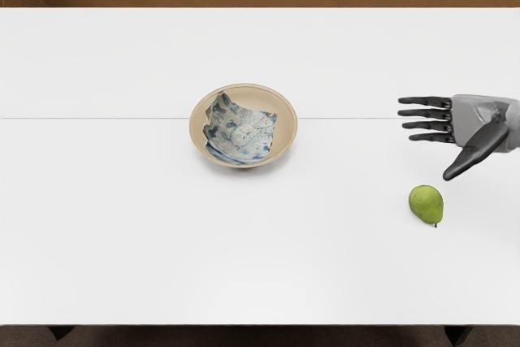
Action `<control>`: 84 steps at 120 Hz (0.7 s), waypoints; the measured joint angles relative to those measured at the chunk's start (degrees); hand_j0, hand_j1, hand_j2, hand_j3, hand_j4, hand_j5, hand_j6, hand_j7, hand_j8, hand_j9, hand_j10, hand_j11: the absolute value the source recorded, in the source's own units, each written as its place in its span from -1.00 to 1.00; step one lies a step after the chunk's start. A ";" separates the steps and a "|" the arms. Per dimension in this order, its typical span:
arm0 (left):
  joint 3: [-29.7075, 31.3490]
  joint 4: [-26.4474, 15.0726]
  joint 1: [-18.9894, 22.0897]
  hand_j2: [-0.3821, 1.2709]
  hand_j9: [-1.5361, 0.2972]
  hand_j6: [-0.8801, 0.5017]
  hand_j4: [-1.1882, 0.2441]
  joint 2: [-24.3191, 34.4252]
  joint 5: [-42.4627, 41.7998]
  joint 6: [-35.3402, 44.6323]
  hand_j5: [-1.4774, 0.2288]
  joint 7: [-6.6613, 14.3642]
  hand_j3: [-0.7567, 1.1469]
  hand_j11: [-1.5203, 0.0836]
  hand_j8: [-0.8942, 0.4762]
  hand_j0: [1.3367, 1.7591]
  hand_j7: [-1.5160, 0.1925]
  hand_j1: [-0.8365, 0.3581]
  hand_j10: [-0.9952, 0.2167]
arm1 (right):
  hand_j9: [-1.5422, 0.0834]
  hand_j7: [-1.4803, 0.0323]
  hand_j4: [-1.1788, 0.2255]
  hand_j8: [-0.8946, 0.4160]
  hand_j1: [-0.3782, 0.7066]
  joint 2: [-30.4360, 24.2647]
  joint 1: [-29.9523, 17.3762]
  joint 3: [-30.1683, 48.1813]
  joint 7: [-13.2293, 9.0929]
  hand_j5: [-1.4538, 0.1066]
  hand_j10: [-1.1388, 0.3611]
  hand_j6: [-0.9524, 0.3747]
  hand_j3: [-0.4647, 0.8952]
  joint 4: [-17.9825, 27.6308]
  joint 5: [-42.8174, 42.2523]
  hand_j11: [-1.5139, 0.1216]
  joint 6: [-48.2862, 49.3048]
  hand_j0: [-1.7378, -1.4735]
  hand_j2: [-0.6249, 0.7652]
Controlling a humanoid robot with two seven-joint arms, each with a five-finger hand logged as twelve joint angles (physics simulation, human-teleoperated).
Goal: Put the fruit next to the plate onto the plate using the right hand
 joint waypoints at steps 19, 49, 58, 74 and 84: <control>0.02 0.00 0.00 -0.54 0.68 0.27 0.66 0.00 0.00 0.00 0.73 0.00 -0.21 0.90 0.30 0.52 0.77 0.98 0.64 | 0.85 0.91 0.64 0.32 -0.88 -0.98 0.37 3.74 -4.15 0.81 0.48 0.39 -0.32 1.10 -2.27 0.80 0.01 -0.39 -0.11; 0.02 0.00 0.00 -0.54 0.68 0.27 0.66 0.00 0.00 0.00 0.73 0.00 -0.21 0.90 0.30 0.52 0.77 0.98 0.64 | 0.84 0.89 0.62 0.30 -0.86 -11.81 -0.67 2.19 -4.93 0.80 0.46 0.37 -0.32 14.99 -17.71 0.79 -5.76 -0.40 -0.11; 0.01 0.00 0.00 -0.54 0.68 0.27 0.66 0.00 0.00 0.00 0.73 0.00 -0.21 0.90 0.30 0.52 0.77 0.98 0.64 | 0.84 0.89 0.62 0.30 -0.87 -11.99 -1.05 -1.06 -3.92 0.80 0.46 0.37 -0.32 19.00 -21.47 0.79 -15.27 -0.40 -0.11; 0.01 0.00 0.00 -0.54 0.68 0.27 0.66 0.00 0.00 0.00 0.73 0.00 -0.21 0.90 0.30 0.52 0.77 0.98 0.64 | 0.85 0.90 0.63 0.31 -0.88 -7.69 -2.89 -3.85 -2.17 0.81 0.47 0.38 -0.32 21.64 -29.28 0.80 -29.57 -0.40 -0.11; 0.00 0.00 0.00 -0.54 0.68 0.27 0.66 0.00 0.00 0.00 0.73 0.00 -0.21 0.90 0.30 0.52 0.77 0.98 0.64 | 0.85 0.91 0.63 0.31 -0.89 -5.79 -4.48 -4.43 -1.74 0.82 0.47 0.38 -0.32 22.16 -32.44 0.81 -35.11 -0.40 -0.11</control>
